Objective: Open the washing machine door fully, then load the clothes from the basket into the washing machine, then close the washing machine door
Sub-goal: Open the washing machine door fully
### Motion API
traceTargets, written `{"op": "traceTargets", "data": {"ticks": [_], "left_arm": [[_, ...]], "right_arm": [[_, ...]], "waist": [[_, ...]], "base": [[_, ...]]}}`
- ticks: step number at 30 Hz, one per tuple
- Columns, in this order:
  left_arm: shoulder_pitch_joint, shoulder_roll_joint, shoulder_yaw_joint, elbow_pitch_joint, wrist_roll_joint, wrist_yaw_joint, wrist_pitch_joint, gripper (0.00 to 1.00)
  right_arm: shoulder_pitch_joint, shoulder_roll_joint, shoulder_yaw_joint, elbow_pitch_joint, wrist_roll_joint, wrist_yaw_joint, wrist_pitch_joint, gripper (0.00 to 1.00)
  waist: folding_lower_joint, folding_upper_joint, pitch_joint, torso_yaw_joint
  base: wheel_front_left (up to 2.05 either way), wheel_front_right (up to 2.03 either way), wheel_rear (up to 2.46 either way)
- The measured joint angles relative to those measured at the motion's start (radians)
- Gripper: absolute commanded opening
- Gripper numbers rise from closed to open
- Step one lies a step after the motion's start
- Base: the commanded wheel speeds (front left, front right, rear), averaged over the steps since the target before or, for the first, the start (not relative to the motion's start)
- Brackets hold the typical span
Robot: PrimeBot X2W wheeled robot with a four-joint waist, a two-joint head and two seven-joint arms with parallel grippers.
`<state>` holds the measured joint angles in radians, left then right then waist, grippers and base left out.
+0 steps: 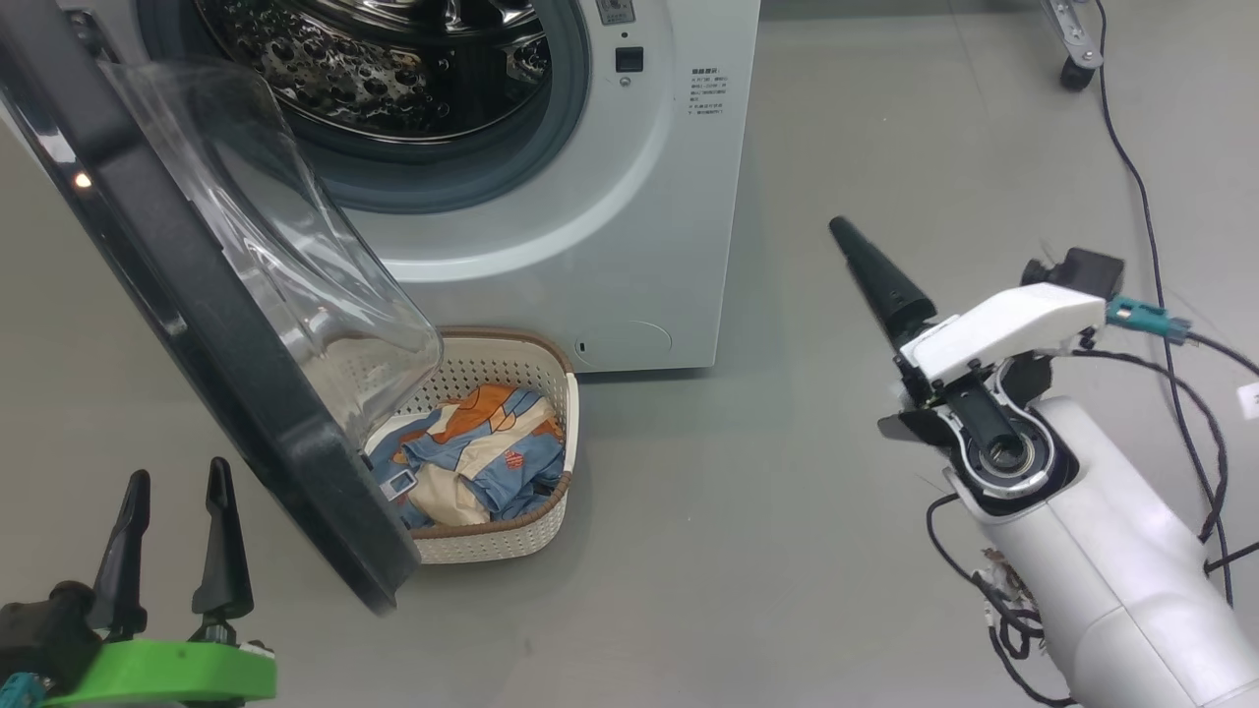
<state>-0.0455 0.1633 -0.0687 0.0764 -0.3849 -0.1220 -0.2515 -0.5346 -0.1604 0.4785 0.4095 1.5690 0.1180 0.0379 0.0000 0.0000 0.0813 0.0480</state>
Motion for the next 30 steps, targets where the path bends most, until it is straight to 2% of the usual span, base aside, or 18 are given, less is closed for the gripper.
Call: {"op": "traceTargets", "data": {"ticks": [4,12,15,21,30], "left_arm": [[0.000,-0.007,-0.002,-0.002,-0.001,0.000,0.000,1.00],[0.002,-0.008,-0.003,-0.002,-0.002,0.000,0.000,1.00],[0.003,-0.008,-0.004,-0.002,-0.002,0.000,0.000,1.00],[0.009,-0.007,-0.004,0.001,-0.002,0.000,0.000,1.00],[0.035,-0.007,0.000,0.001,-0.002,0.000,0.000,1.00]], "right_arm": [[-0.034,-0.059,0.017,-0.020,-0.170,0.000,-0.127,1.00],[-0.035,-0.100,0.081,-0.013,-0.402,0.005,-0.321,1.00],[-0.032,-0.108,0.076,-0.009,-0.451,0.004,-0.319,1.00],[0.003,-0.121,0.055,-0.015,-0.548,-0.026,-0.306,1.00],[0.119,-0.147,-0.048,-0.114,-0.756,-0.099,-0.297,1.00]], "waist": [[0.0000,0.0000,0.000,-0.002],[0.0000,0.0000,-0.005,-0.006],[0.0000,0.0000,-0.009,-0.007],[0.0000,0.0000,-0.023,-0.008],[0.0000,0.0000,-0.038,-0.018]], "base": [[0.00,0.00,0.00],[0.00,0.00,0.00],[0.00,0.00,0.00],[0.00,0.00,0.00],[0.00,0.00,0.00]]}}
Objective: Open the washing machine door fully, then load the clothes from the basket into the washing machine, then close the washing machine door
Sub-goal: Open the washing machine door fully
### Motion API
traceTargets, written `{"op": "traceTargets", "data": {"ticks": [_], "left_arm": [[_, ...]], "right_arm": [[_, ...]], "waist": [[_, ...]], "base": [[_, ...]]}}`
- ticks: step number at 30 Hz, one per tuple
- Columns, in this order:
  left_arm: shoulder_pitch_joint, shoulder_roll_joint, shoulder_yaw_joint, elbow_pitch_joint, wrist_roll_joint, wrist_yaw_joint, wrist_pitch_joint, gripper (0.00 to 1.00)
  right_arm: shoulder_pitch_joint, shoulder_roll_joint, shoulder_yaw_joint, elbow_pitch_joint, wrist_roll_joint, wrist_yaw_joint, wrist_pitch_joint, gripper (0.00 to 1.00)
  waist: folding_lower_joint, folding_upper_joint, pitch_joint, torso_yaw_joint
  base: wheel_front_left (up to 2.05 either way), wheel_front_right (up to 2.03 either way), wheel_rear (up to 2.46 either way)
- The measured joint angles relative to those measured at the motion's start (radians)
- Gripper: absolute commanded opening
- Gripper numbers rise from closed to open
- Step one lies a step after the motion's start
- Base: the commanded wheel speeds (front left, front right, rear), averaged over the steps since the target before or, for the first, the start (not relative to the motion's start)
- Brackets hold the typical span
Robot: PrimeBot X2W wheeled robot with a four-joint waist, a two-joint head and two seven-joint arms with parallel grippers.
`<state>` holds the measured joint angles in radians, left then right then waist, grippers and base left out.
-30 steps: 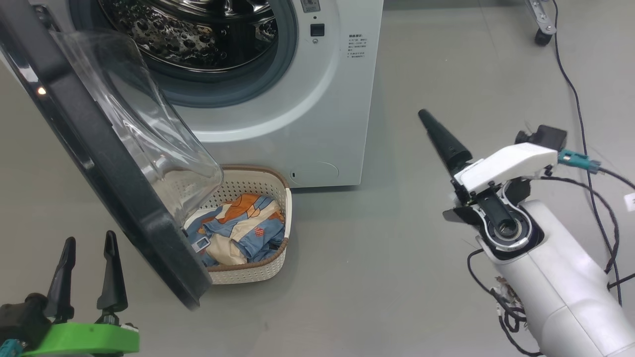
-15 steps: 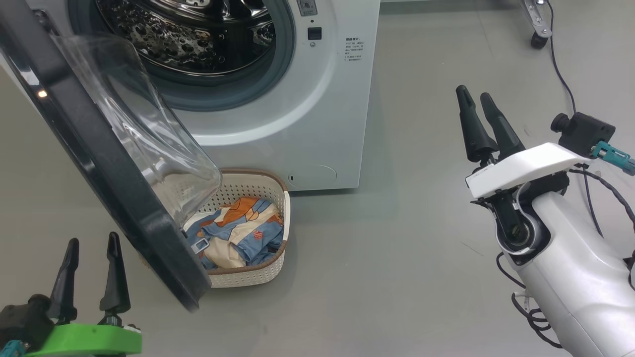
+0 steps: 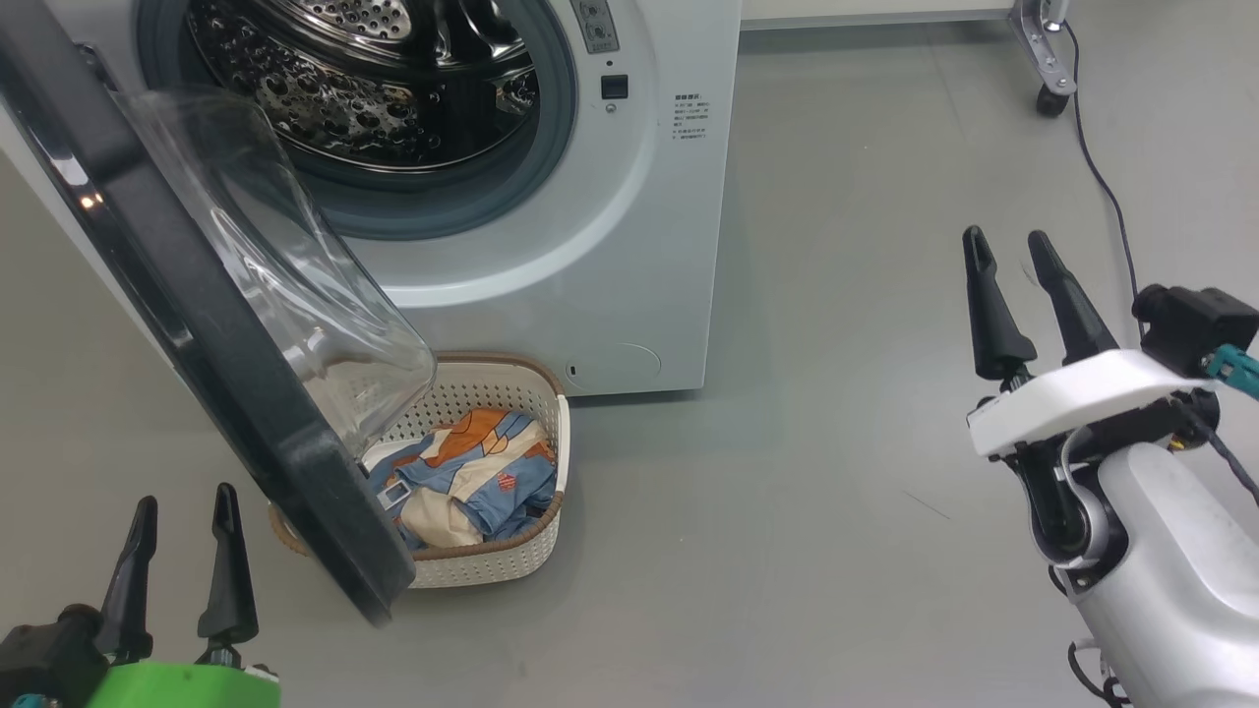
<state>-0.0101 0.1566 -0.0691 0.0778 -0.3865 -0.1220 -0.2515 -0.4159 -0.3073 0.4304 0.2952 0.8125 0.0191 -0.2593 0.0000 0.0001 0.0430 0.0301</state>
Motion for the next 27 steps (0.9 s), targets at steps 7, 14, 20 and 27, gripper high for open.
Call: {"op": "traceTargets", "data": {"ticks": [7,14,20,27], "left_arm": [[0.013,0.000,0.001,0.000,0.000,0.000,0.000,1.00],[0.015,0.000,0.004,-0.001,0.000,0.000,0.000,1.00],[0.017,-0.001,0.004,-0.002,0.000,0.000,0.000,1.00],[0.022,-0.001,-0.012,-0.002,0.004,0.000,0.000,1.00]], "right_arm": [[0.111,-0.001,-0.047,-0.060,-0.118,-0.052,0.000,1.00],[0.202,0.010,-0.077,-0.123,-0.217,-0.082,0.000,1.00],[0.275,0.014,-0.080,-0.151,-0.308,-0.099,0.000,1.00],[0.334,0.026,-0.089,-0.167,-0.379,-0.116,0.000,1.00]], "waist": [[0.0000,0.0000,-0.001,-0.004],[0.0000,0.0000,-0.001,-0.005],[0.0000,0.0000,-0.003,0.001],[0.0000,0.0000,-0.003,0.010]], "base": [[0.00,0.00,0.00],[0.00,0.00,0.00],[0.00,0.00,0.00],[0.00,0.00,0.00]]}}
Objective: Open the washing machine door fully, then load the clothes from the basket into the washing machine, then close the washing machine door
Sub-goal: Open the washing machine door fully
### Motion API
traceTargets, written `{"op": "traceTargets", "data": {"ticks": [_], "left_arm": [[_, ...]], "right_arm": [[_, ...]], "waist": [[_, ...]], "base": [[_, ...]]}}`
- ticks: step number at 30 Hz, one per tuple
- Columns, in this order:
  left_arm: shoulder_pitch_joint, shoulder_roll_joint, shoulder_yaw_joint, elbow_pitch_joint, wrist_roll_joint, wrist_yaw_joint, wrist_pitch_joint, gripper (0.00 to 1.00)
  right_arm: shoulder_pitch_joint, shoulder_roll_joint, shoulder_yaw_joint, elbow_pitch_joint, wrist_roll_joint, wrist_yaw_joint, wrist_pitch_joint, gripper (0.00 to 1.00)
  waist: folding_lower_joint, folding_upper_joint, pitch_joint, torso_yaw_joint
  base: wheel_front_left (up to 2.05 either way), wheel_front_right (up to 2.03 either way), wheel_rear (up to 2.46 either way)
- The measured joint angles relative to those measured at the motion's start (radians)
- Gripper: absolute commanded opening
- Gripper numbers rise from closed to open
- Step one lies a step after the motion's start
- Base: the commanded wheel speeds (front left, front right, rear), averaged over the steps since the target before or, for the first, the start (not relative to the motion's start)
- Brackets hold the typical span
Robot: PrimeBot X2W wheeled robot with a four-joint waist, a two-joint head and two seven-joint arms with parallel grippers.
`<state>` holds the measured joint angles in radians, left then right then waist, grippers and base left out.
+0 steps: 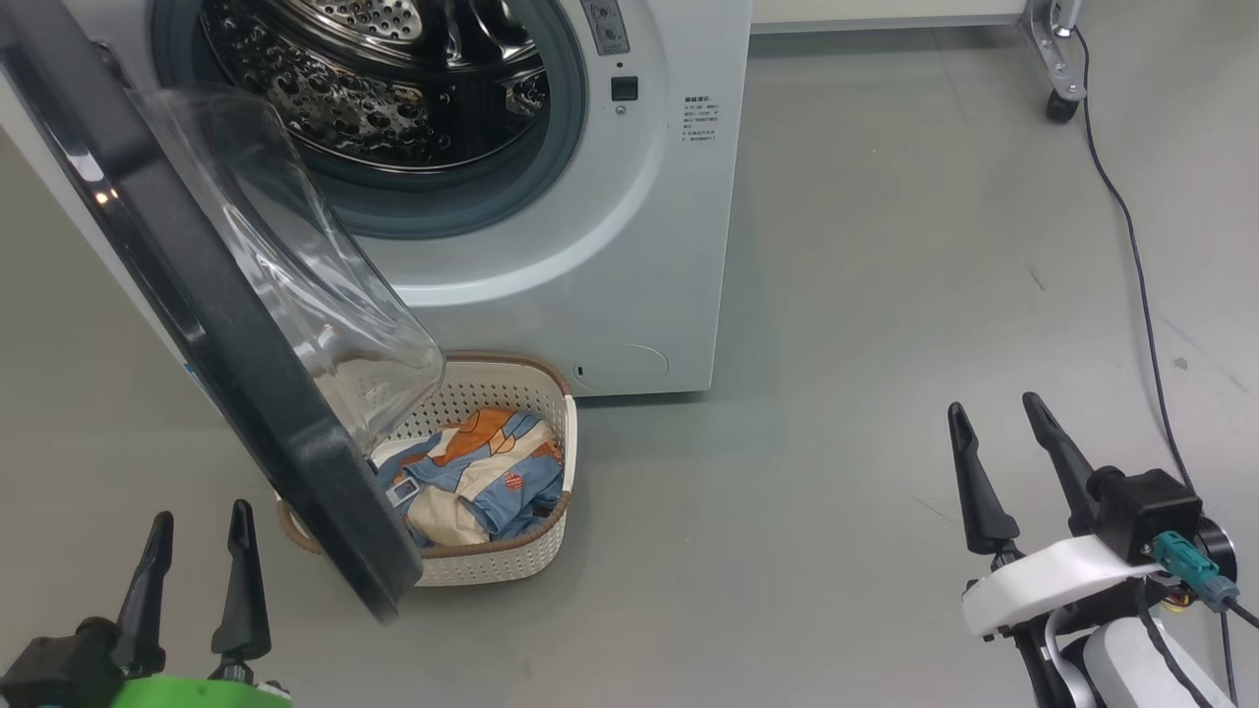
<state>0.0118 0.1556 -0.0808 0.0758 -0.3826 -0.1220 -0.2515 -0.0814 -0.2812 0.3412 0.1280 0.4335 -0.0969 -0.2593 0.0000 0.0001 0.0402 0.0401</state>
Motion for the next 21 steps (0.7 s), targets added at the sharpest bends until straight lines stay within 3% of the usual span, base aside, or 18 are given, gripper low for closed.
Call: {"op": "traceTargets", "data": {"ticks": [21], "left_arm": [[0.008,0.000,-0.018,0.002,0.023,0.000,0.000,1.00]], "right_arm": [[0.079,0.062,-0.052,-0.019,-0.091,-0.010,0.000,1.00]], "waist": [[0.0000,0.0000,-0.001,0.017]], "base": [[0.00,0.00,0.00]]}}
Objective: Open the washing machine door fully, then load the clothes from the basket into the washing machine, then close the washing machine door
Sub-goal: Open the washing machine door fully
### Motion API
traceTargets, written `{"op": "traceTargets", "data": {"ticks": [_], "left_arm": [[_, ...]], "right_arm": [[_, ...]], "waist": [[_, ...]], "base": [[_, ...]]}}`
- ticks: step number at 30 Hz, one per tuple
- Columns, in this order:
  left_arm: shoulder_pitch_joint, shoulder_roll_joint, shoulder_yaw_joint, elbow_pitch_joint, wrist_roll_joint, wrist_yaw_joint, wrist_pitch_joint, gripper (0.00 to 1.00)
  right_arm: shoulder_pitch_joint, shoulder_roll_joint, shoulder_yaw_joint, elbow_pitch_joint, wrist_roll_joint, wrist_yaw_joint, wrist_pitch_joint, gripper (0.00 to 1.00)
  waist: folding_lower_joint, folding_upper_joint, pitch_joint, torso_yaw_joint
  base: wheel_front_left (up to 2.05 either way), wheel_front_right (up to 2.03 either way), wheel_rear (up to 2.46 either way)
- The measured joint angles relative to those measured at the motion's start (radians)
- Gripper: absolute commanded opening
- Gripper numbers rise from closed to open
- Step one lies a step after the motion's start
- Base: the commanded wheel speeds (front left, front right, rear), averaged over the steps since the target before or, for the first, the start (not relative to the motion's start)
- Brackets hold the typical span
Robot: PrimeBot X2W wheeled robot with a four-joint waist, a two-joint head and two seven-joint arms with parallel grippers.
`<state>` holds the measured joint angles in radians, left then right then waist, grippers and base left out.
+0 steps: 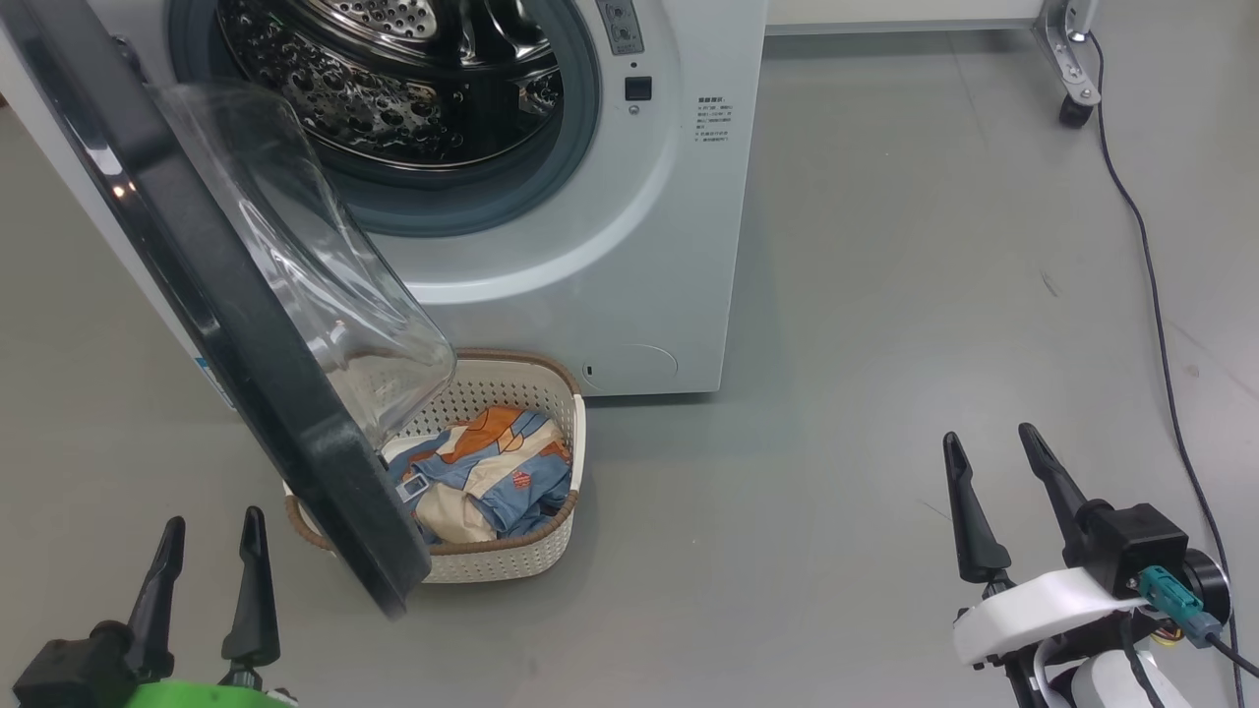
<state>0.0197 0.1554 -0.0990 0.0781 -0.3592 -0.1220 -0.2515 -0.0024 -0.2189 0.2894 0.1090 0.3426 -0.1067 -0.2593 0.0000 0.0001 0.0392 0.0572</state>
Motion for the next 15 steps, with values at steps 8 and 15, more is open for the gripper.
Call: {"op": "traceTargets", "data": {"ticks": [8,15], "left_arm": [[0.003,0.000,-0.001,0.000,0.020,0.000,0.000,1.00],[0.005,0.000,-0.002,0.001,0.021,0.000,0.000,1.00]], "right_arm": [[0.023,0.011,-0.019,-0.004,-0.014,0.000,0.000,1.00],[0.031,0.025,-0.029,-0.007,-0.026,0.000,0.000,1.00]], "waist": [[0.0000,0.0000,-0.001,0.004],[0.0000,0.0000,0.001,0.007]], "base": [[0.00,0.00,0.00],[0.00,0.00,0.00]]}}
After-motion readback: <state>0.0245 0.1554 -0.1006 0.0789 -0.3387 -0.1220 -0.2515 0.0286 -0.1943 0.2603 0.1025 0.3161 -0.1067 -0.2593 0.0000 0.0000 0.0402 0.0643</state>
